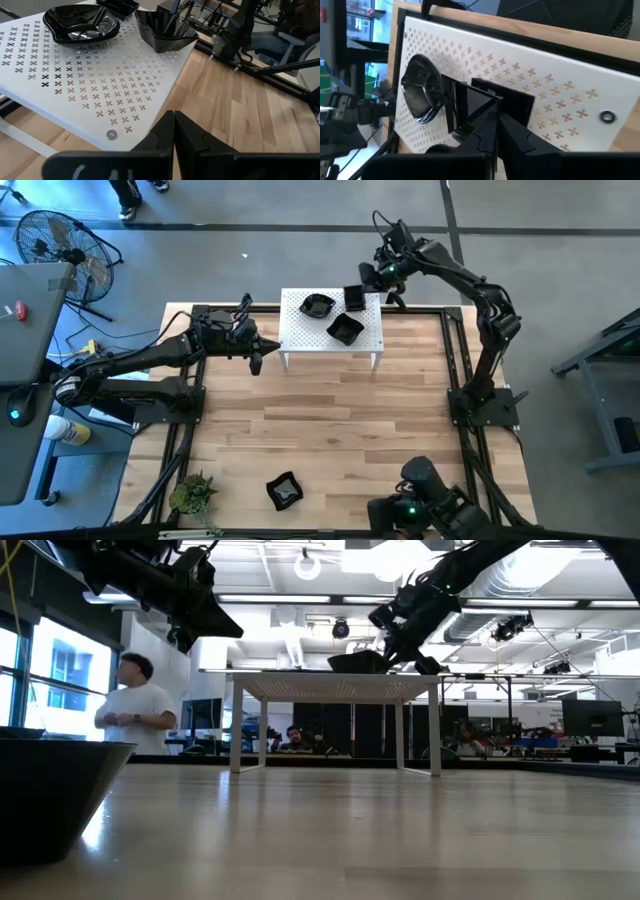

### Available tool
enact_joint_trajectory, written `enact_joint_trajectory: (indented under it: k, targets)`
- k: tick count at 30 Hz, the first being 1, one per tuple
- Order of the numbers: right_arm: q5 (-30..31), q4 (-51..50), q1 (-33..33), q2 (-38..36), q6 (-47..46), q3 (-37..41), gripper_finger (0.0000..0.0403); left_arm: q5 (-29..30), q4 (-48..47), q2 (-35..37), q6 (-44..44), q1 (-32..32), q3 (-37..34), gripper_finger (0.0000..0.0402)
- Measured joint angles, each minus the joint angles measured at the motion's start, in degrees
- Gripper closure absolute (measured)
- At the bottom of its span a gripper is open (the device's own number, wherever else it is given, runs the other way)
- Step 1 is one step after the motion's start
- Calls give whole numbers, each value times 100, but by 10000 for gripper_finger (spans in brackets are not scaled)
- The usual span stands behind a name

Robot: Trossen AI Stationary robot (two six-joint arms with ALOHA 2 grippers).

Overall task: Pick & Place Mini shaped plates
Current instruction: Stack the square plate on top of the stacked square plate on the shelf, then stack the distorted square plate on top of the stacked distorted square plate on the shelf

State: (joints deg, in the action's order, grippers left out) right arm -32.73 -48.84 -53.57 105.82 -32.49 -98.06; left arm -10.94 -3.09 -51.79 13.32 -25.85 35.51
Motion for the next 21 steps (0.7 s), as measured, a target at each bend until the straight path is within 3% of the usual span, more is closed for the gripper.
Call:
enact_joint_trajectory:
  k: [13, 21]
  targets:
    - [79, -26, 1, 0, -4, 0, 387, 0, 0, 0, 0, 0, 0, 402]
    - [84, -24, 1, 0, 67, 0, 332, 0, 2, 0, 0, 0, 0, 401]
